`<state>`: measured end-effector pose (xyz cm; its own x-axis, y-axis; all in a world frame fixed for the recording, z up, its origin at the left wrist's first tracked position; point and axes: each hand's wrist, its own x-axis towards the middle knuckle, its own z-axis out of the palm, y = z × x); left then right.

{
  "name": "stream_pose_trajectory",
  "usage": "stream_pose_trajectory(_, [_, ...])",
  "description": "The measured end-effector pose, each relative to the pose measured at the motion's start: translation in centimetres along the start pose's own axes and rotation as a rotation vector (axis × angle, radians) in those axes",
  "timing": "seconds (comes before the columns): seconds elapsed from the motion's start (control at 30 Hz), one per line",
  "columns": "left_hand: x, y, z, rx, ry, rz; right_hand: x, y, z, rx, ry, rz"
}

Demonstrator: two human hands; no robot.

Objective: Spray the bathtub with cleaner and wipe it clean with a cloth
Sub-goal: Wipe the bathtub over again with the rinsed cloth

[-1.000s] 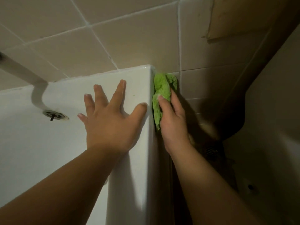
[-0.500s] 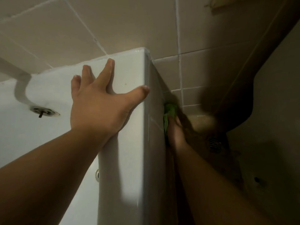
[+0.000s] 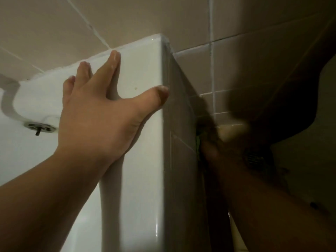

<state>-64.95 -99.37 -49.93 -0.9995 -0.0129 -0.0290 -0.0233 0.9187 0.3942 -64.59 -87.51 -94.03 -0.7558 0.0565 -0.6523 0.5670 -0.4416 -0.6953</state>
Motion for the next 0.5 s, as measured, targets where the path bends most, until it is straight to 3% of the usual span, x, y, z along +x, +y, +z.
stream_pose_trajectory(0.03, [0.2,0.0,0.1,-0.005,-0.001,0.008,-1.4,-1.4,0.2,-0.044,0.040,-0.057])
stream_pose_trajectory(0.1, [0.0,0.1,0.0,0.037,-0.017,0.008,-7.6,-7.1,2.2,-0.086,-0.064,-0.161])
stream_pose_trajectory(0.13, [-0.1,0.2,0.0,0.048,-0.025,0.006,-8.4,-9.0,2.9,-0.045,-0.041,-0.092])
stream_pose_trajectory(0.17, [-0.1,0.4,-0.1,0.059,-0.032,0.000,-8.3,-9.3,3.2,0.048,0.130,-0.001])
stream_pose_trajectory(0.23, [-0.3,0.5,-0.2,0.071,-0.043,-0.005,-8.6,-7.6,3.3,0.067,0.334,-0.033])
stream_pose_trajectory(0.37, [-0.1,0.4,-0.1,0.078,-0.038,-0.005,-1.5,2.5,0.8,0.043,0.291,0.004])
stream_pose_trajectory(0.5, [0.2,0.4,-0.3,0.103,-0.046,-0.018,-12.6,-9.4,4.6,0.183,0.248,-0.039])
